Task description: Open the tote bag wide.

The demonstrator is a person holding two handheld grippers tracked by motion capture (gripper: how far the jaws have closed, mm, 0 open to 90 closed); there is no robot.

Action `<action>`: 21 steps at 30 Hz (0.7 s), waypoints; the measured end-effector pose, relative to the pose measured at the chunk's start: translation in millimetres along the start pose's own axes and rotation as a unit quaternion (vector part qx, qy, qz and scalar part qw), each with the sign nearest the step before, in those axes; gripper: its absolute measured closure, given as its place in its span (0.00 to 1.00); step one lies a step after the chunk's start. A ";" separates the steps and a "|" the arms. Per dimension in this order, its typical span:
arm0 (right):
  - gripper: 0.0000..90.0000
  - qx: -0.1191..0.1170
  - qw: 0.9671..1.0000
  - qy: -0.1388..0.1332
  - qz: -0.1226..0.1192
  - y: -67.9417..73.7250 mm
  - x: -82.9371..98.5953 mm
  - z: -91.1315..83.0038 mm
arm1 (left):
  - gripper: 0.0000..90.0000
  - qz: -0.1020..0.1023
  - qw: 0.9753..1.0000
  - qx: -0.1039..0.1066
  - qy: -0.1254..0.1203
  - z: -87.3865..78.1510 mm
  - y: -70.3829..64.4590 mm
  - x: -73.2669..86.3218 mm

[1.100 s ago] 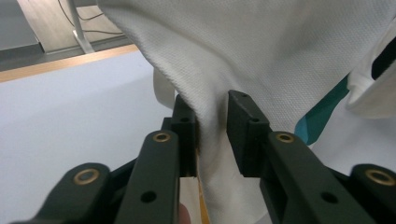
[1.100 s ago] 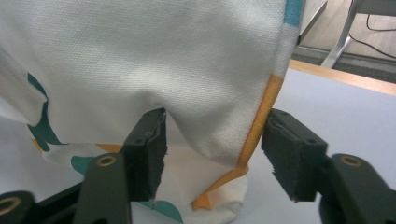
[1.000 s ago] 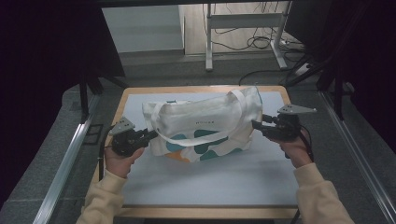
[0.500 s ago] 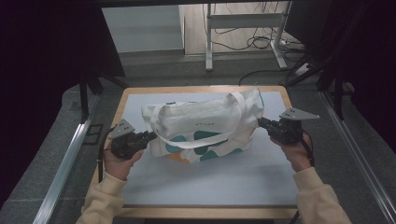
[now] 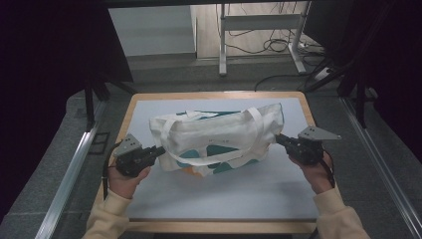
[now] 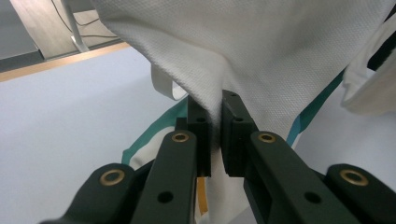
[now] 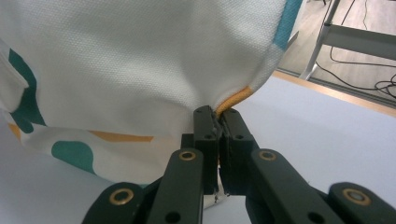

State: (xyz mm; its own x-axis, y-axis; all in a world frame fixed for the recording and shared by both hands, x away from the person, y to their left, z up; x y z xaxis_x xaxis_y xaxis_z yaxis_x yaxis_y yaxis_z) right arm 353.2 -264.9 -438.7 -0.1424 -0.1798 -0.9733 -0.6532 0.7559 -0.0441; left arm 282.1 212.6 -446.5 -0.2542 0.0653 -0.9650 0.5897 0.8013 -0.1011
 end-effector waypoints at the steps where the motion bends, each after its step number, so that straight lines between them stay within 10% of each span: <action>1: 0.95 0.000 1.000 0.000 0.000 0.0 0.0 0.0 | 0.93 0.000 1.000 0.000 0.000 0.0 0.0 0.0; 21: 0.95 -0.004 0.999 0.033 -0.006 12.0 35.3 1.8 | 0.94 0.017 0.999 -0.001 0.027 3.2 -6.2 27.6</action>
State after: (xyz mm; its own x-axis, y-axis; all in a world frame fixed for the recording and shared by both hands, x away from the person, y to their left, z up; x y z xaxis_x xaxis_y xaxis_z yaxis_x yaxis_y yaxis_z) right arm 341.6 -261.1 -474.0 -0.1832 -0.2299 -0.9558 -0.6607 0.7488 -0.0535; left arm 274.0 207.5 -473.2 -0.2746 0.1240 -0.9535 0.5970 0.7994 -0.0680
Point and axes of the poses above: each handheld gripper's, and its own axes: z roughly forward along the jaws, x roughly out of its underside, y roughly to its left, the point moved 1 cm from there along z, roughly forward along the jaws, and after that the axes turned 11 degrees about -y, right-handed, at the moved point
